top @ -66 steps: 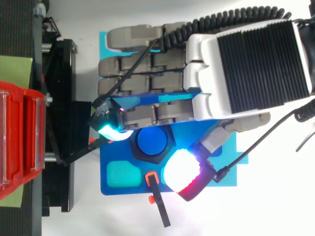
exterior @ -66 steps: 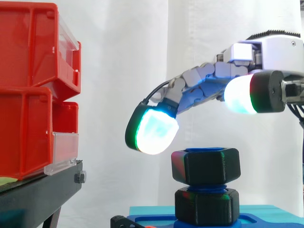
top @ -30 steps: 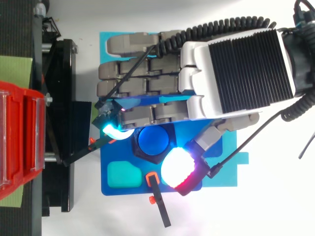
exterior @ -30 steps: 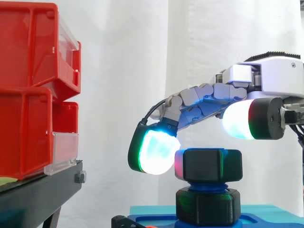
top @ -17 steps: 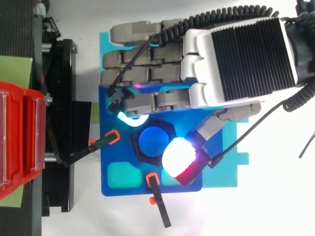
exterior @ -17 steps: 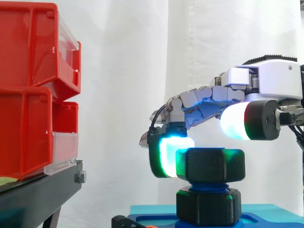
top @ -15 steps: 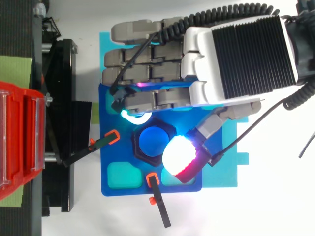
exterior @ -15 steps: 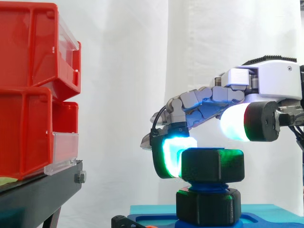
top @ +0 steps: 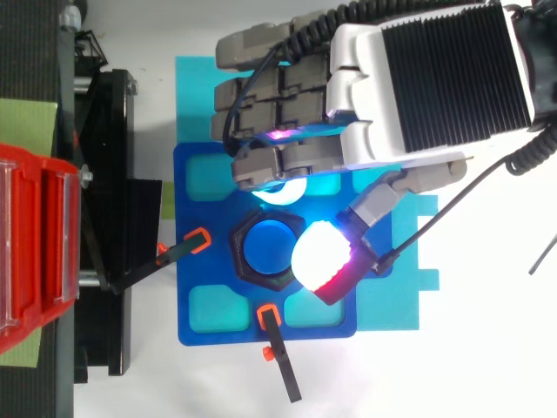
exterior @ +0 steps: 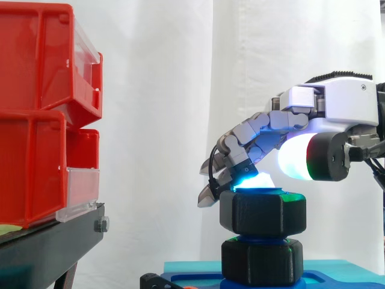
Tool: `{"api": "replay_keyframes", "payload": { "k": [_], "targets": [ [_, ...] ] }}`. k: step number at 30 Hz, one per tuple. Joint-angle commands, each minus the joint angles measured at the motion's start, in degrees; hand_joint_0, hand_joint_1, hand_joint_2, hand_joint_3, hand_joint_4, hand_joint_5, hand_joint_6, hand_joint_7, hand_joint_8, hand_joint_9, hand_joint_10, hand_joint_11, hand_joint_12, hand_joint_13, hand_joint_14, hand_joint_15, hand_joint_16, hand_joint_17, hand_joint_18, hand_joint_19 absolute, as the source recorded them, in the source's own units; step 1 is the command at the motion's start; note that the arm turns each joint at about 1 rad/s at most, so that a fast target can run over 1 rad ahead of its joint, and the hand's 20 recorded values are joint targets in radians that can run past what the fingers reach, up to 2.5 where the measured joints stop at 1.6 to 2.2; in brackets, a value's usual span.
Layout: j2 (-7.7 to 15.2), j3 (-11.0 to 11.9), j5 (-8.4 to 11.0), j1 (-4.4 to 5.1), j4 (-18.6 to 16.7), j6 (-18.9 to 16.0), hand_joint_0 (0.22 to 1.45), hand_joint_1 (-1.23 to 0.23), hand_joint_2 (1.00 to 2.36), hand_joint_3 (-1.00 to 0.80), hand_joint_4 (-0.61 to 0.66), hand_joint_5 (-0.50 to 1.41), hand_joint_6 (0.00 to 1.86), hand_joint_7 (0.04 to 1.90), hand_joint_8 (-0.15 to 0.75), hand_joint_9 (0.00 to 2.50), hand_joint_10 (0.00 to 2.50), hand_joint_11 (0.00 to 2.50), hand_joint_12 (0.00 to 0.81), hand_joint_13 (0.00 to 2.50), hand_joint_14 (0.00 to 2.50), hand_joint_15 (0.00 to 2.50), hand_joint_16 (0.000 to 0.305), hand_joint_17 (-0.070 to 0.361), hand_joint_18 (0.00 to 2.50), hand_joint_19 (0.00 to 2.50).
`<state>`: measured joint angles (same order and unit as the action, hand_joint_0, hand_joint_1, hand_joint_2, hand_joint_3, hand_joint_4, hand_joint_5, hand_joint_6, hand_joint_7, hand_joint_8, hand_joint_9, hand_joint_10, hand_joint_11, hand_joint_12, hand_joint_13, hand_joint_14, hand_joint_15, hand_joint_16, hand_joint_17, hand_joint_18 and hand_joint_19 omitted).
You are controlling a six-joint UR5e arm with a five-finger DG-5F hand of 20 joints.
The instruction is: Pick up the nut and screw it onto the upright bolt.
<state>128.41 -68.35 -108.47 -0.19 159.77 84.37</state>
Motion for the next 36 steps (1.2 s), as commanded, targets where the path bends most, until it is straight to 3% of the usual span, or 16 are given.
{"api": "replay_keyframes", "payload": {
  "k": [1, 7, 14, 18, 29, 36],
  "targets": [
    [0.00, 0.68, -0.08, -0.25, 0.19, 0.00, 0.53, -0.25, 1.00, -0.50, 0.11, 0.02, 0.58, 1.52, 0.206, 0.81, 0.00, 0.00, 0.184, 0.74, 0.00, 0.00, 0.020, 0.046, 0.49, 0.17],
    [0.00, 2.17, -0.96, -0.42, 0.80, 0.00, 0.52, -0.24, 1.00, -0.50, 0.17, 0.01, 0.50, 1.57, 0.203, 0.81, 0.00, 0.00, 0.186, 0.74, 0.00, 0.00, 0.022, 0.049, 0.48, 0.17],
    [0.00, 3.93, -1.40, -0.51, 1.68, 0.00, 0.52, -0.24, 1.00, -0.50, 0.23, -0.06, 0.50, 1.05, 0.195, 0.79, 0.00, 0.00, 0.194, 0.70, 0.00, 0.00, 0.024, 0.053, 0.43, 0.16],
    [0.00, 4.02, -1.40, -0.51, 1.42, 0.18, 0.51, -0.24, 1.00, -0.50, 0.16, -0.10, 0.50, 0.80, 0.179, 0.71, 0.00, 0.00, 0.200, 0.66, 0.00, 0.00, 0.025, 0.057, 0.38, 0.12],
    [0.09, 3.84, 0.27, 1.34, 1.59, 0.09, 0.50, -0.23, 1.00, -0.50, 0.14, -0.12, 0.50, 0.65, 0.168, 0.63, 0.00, 0.00, 0.211, 0.57, 0.00, 0.00, 0.027, 0.060, 0.27, 0.05],
    [0.00, 2.00, 1.59, 2.57, 1.59, 0.00, 0.50, -0.23, 1.00, -0.50, 0.14, -0.12, 0.50, 0.64, 0.166, 0.61, 0.00, 0.00, 0.213, 0.57, 0.00, 0.00, 0.027, 0.061, 0.26, 0.05]
  ]
}}
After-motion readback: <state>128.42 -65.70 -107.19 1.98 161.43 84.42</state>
